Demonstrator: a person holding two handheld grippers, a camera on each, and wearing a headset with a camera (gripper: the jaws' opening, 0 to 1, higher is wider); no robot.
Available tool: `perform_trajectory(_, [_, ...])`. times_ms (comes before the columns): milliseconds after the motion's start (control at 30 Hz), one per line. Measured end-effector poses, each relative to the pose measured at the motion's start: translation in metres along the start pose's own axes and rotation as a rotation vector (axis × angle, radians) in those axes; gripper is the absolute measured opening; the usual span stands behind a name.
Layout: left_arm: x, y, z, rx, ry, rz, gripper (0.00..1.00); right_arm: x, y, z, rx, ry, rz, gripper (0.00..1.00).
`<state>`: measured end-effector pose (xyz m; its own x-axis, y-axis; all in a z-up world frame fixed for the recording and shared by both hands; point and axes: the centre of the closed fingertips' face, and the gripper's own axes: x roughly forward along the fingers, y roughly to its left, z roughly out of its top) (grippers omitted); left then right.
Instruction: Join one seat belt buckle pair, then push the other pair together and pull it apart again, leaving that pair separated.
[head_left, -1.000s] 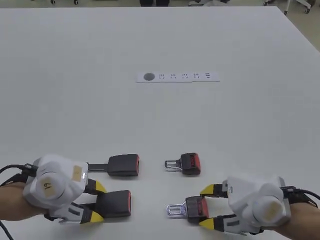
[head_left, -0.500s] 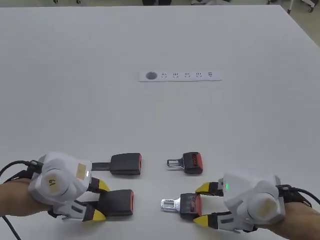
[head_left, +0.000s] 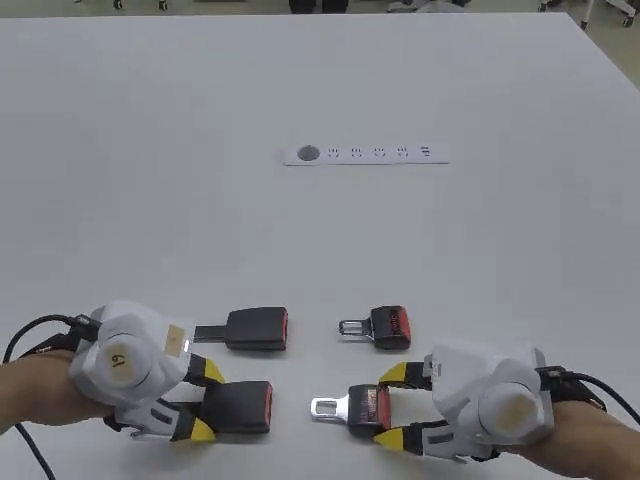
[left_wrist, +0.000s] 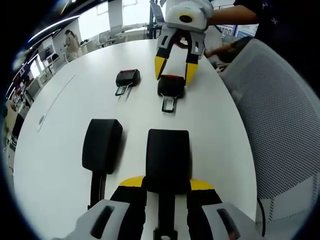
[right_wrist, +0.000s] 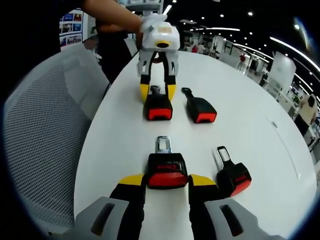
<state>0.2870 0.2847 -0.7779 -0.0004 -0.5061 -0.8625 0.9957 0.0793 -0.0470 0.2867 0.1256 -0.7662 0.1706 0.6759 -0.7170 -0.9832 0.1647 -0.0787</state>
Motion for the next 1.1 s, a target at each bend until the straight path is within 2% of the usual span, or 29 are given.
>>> perform_trajectory(233, [0.000, -0.001, 0.001, -0.004, 0.002, -0.001, 0.31, 0.006, 0.000, 0.011, -0.013, -0.014, 0.010, 0.30])
perform_trajectory(1100, [0.001, 0.000, -0.002, -0.016, 0.018, -0.005, 0.31, 0.030, 0.005, 0.033, -0.043, -0.034, 0.052, 0.30])
